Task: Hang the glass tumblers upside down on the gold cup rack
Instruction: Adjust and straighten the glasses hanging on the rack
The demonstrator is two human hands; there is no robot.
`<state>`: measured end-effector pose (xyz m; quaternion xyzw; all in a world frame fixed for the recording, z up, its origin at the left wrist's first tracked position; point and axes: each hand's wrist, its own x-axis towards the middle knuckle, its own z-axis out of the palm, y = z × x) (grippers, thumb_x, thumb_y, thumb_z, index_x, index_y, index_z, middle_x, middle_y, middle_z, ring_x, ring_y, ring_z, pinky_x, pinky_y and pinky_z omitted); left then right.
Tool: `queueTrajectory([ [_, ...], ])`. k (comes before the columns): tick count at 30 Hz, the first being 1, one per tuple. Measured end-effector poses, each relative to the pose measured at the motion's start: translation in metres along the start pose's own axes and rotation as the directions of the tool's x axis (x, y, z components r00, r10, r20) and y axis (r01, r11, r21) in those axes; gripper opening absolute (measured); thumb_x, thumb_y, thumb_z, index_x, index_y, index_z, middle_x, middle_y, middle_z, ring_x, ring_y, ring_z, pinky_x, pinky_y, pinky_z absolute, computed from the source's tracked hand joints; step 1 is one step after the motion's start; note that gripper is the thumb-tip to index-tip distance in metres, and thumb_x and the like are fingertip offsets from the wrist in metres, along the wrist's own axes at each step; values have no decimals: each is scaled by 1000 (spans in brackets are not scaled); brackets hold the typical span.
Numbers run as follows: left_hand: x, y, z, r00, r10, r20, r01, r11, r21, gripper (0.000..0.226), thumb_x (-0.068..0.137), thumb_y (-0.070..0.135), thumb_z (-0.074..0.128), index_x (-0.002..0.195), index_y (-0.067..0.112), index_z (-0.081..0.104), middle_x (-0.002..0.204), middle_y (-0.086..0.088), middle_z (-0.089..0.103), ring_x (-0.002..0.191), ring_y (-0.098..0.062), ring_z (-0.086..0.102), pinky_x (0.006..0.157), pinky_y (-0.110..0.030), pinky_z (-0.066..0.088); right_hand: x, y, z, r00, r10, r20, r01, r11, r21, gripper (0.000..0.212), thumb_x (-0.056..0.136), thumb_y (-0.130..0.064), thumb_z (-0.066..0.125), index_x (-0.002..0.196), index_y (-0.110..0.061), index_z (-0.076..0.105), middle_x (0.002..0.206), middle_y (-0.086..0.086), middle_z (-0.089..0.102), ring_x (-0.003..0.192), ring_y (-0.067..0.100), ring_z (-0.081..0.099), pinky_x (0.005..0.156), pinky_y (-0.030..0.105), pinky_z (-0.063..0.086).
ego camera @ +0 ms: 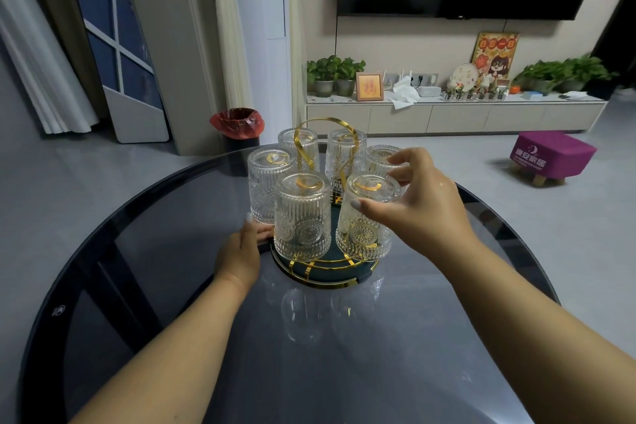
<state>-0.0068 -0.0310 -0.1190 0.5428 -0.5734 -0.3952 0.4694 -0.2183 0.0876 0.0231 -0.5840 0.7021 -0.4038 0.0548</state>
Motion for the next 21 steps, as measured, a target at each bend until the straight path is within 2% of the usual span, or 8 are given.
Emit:
queueTrajectory([
  [3,0,-1,-1,1000,-3,-7,3,1000,-5,46,99,51,19,75,41,58,94,4,65,102,-20,58,97,-40,39,0,0,0,1000,1,-8,-1,1000,0,75,61,-57,79,118,-22,46,106,-5,59,105,19,58,97,50,44],
  [6,-1,1,-1,1000,0,3,0,1000,-2,46,98,52,18,76,41,58,95,4,65,102,-20,58,96,-40,40,-1,0,0,1000,-2,-21,2,1000,-8,74,63,-56,79,120,-21,47,115,-1,63,100,12,48,100,49,41],
  [10,-1,3,-1,1000,-9,-14,9,1000,-30,46,84,62,19,73,41,59,92,3,67,104,-22,60,100,-43,41,-3,0,1,1000,5,-22,-6,1000,-21,74,64,-55,78,122,-21,47,118,-1,62,97,7,36,101,45,38],
  [12,-1,4,-1,1000,-10,-16,10,1000,-28,46,84,62,19,73,41,59,91,3,67,105,-23,60,100,-43,42,-4,-1,1,1000,7,-23,-8,1000,-25,74,64,-56,77,123,-21,46,119,0,62,102,10,42,102,45,38],
  [15,-4,7,-1,1000,-3,-12,3,1000,-10,45,97,54,21,74,41,58,93,3,66,104,-22,59,98,-41,41,-5,-1,1,1000,16,-10,-16,1000,-17,74,64,-57,76,122,-22,46,120,0,62,115,19,50,102,47,39],
  [17,-3,5,-1,1000,-7,-15,7,1000,6,46,100,49,20,75,41,58,96,1,67,104,-21,58,99,-42,41,-5,1,1,1000,12,-7,-12,1000,-8,73,63,-59,75,120,-24,46,119,-1,62,117,20,52,101,48,41],
  [21,-2,5,-2,1000,-9,-10,9,1000,13,46,96,55,18,76,44,58,94,5,66,107,-23,59,101,-45,41,-9,3,-2,1000,2,-27,-1,1000,15,68,64,-61,72,117,-26,47,115,-7,61,116,17,54,100,49,42],
])
